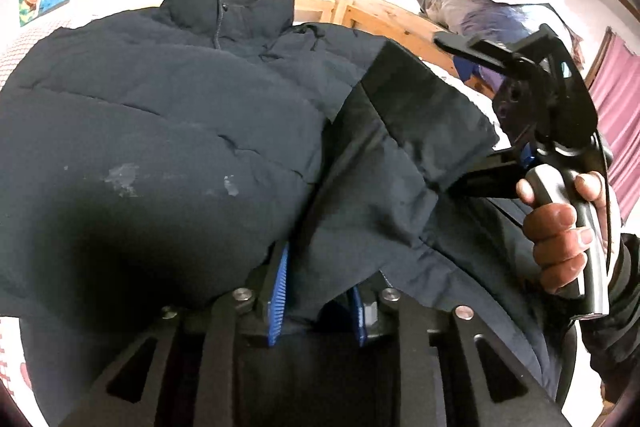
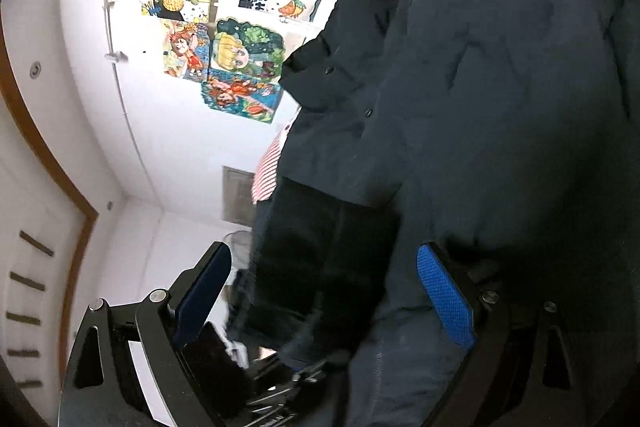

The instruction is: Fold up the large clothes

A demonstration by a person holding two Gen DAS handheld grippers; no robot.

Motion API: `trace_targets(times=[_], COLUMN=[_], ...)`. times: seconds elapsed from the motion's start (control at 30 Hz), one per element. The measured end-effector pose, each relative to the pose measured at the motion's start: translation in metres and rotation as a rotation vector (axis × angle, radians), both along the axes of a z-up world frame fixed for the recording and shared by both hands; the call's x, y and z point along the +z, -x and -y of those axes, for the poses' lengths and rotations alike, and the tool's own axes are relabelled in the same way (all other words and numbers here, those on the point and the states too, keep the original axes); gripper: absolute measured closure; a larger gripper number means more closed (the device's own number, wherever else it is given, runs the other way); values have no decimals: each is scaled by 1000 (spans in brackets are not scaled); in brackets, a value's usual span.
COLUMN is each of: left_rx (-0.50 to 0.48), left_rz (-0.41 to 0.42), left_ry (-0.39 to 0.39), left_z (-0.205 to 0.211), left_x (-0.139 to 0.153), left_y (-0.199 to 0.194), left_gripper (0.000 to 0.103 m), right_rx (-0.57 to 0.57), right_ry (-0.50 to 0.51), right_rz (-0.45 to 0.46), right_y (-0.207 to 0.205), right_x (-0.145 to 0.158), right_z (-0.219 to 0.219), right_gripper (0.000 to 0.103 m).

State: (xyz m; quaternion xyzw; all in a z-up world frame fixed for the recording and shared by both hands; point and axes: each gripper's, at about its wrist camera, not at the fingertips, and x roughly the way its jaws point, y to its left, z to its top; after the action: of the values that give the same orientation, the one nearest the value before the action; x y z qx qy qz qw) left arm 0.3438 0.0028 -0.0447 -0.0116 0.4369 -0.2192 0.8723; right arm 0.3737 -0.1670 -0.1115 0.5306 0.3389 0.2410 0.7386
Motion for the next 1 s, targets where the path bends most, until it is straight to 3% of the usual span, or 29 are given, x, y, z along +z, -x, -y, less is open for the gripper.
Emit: trace_targets(times=[0.2, 0.3, 0.47, 0.6, 0.67, 0.77, 0.83, 0.87, 1.0], left_rx=[-8, -21, -82, -71, -47, -11, 21, 37, 86], left_rz=[9, 16, 44, 66, 74, 87, 87, 86, 116], left_ry=[-4, 0, -1, 25, 57, 99, 119, 127, 123], left_z=[1, 2, 12, 7, -1, -14, -23, -27, -44], left_x=[-1, -2, 5, 18, 25, 34, 40, 42, 56], left_y=[1, 1, 12, 21, 27, 33, 35, 36, 36], left_gripper=[74, 69, 41, 34, 30, 29, 29, 29, 29], right_rx=[27, 17, 24, 35, 39, 47, 46, 47, 57], right_ry=[-10, -39, 52, 56, 75, 189, 275, 308, 371], right_rz=[-19, -4, -57, -43, -42, -83, -116, -124, -87], right_y=[1, 5, 4, 6, 5, 5, 7, 7, 10], right_x=[-8, -7, -7, 0, 6, 9, 10, 11, 23], right_z=[-16, -12, -17, -20, -22, -23, -24, -23, -26], right_gripper=[11, 11, 11, 15, 25, 53, 88, 93, 97])
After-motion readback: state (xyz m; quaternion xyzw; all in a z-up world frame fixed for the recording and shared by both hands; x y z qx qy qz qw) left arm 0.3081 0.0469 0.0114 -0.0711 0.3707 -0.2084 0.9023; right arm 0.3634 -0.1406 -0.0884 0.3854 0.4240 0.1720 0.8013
